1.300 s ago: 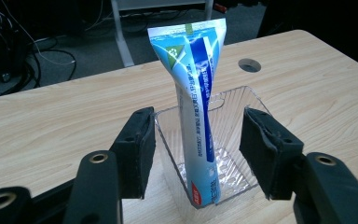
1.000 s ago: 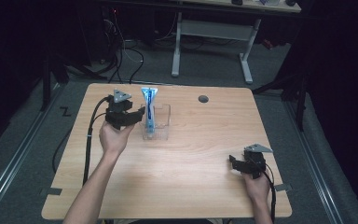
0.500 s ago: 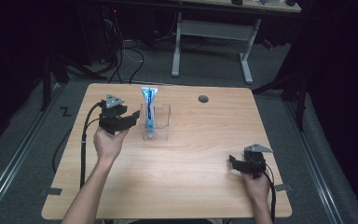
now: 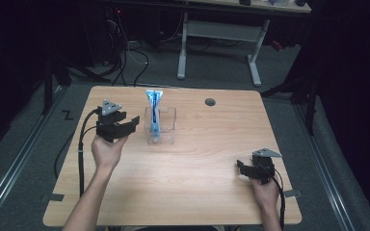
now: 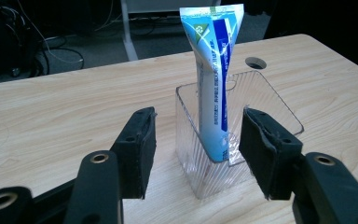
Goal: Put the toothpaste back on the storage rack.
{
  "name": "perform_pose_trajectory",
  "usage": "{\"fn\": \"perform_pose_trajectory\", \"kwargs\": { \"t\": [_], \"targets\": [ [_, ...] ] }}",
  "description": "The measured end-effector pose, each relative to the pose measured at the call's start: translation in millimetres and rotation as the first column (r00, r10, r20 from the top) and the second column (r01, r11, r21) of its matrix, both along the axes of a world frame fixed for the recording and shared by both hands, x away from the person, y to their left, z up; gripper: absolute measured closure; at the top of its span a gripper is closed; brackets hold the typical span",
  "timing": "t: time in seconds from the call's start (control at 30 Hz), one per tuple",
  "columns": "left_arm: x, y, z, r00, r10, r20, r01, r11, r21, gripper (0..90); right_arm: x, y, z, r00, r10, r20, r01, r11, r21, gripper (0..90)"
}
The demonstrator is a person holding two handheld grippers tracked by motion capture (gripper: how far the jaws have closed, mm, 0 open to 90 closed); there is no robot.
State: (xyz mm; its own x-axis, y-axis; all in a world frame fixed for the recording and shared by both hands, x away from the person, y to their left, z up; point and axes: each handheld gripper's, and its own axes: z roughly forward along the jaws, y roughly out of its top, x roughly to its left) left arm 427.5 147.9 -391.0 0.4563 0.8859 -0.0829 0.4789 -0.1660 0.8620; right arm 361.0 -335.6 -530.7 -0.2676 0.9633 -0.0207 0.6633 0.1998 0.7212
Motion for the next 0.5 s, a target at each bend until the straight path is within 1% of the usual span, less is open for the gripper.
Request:
{"fn": "perform_pose_trajectory", "kwargs": {
  "t": [0.1,0.23,0.5],
  "targets": [
    [-3.5,2.5,0.3,1.0,0.0,-0.003,0.0,1.0,0.006,46.1,0.0,-0.1,0.0,1.0,-0.003,0.0,0.003,1.0,0.001,28.4],
    [-8.3,7.9,1.5,1.0,0.006,0.004,-0.006,1.0,-0.005,46.1,0.0,-0.1,0.0,1.0,-0.004,0.0,0.004,1.0,0.001,28.4],
    [-16.3,17.2,0.8,0.9999,0.016,0.003,-0.016,0.9996,-0.021,46.0,0.0,-0.1,0.0,1.0,-0.004,0.0,0.004,1.0,0.0,28.4]
  ]
}}
